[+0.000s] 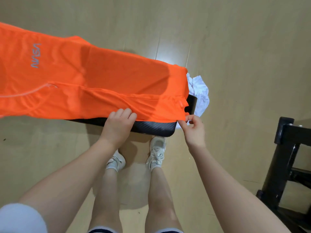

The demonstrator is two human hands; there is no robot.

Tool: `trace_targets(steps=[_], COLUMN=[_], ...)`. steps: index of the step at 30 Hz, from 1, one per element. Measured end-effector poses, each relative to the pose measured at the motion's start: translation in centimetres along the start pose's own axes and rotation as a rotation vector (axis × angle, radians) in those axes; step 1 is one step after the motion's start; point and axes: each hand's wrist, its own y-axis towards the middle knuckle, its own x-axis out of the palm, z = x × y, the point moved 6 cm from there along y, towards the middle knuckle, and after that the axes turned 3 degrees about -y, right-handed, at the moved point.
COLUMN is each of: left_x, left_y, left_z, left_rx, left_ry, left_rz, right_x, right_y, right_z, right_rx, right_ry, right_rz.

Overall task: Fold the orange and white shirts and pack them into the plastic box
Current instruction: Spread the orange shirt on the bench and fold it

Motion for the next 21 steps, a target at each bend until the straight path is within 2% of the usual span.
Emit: trace_targets(steps=[5,7,9,12,17,21], left_x=[-0.4,-0.5,-0.4,-0.1,-0.1,-0.4], left_y=[-2.5,-3.9,-4.8,-4.5,-3.1,-2.3], left_z=[-0.7,-0.4,-0.3,-1.3,-4.3,-6.2], left_rx=[0.139,0.189,0.171,0.006,-0.312,-0.443], left_ry=[0.053,0.091,0.087,-0.038,-0.241,-0.383], left_rz=[-0.034,-0.056,-0.083,-0.059,0.035,0.01], right_x=[-1.4,-1.3,-0.9,0.7,2.6,2.5], right_y=[-2.4,-3.4,-4.0,-3.9,-2.7,-2.3], right_z=[-0.6,0.6,1.6,1.5,-0.6,-1.5], right_rx=[-0.066,-0.023,0.041,0.065,0.025,0.071], right_ry=[-0.023,-0.129,-0.177,-0.203,-0.23,-0.132], right_rz=[-0.359,-0.398,-0.374,-0.323,-0.053,0.065])
